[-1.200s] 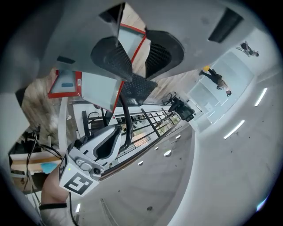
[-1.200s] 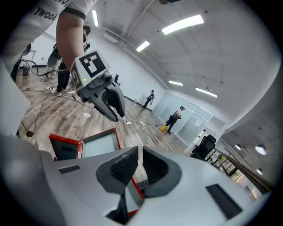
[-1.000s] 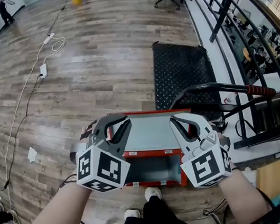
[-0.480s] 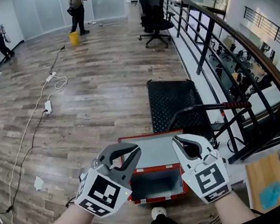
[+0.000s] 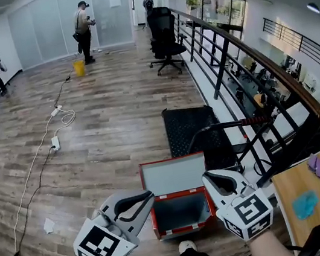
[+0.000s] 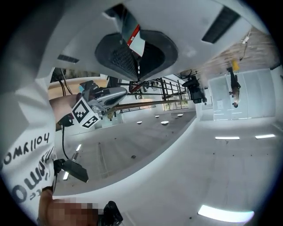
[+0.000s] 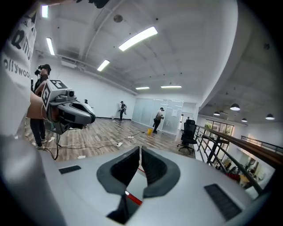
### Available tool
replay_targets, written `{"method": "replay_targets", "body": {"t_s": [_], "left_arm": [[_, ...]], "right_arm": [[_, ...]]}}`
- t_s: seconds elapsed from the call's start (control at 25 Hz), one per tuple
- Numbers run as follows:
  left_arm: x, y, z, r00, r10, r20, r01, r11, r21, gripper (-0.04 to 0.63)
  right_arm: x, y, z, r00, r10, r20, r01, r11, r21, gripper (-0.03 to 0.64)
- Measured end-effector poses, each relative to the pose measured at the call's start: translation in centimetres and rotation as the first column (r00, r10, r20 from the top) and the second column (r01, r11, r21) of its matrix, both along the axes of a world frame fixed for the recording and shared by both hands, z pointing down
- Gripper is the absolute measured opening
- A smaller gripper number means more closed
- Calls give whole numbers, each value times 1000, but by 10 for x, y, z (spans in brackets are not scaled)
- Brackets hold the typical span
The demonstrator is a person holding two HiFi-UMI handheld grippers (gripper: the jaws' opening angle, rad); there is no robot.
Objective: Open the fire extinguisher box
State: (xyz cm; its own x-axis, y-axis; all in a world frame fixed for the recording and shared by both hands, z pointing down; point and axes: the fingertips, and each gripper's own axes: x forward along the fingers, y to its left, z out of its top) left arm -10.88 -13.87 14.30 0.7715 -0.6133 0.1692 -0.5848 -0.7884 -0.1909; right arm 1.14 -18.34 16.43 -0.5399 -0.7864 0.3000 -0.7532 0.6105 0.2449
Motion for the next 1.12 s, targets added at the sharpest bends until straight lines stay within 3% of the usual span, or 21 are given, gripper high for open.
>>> {"method": "replay_targets", "body": {"t_s": [0.24,0.6,0.84,1.12], "left_arm": [[-22,41,14,999,-11,41,11,1000,-2,17],[-59,74,25,984,-163,-76,156,984,-84,15],[-46,73,25,966,-232,-115,222,970,-96,17],[-6,72,20,970,-221,-104,211,973,-98,16]], "right_arm": [[5,46,11,999,49,-12,-49,999,7,20],[35,85,27,989,93,113,-79,989,-123,20],[47,91,37,995,48,82,-36,989,-147,20],[66,90,35,994,5,109,12,988,-152,20]]}}
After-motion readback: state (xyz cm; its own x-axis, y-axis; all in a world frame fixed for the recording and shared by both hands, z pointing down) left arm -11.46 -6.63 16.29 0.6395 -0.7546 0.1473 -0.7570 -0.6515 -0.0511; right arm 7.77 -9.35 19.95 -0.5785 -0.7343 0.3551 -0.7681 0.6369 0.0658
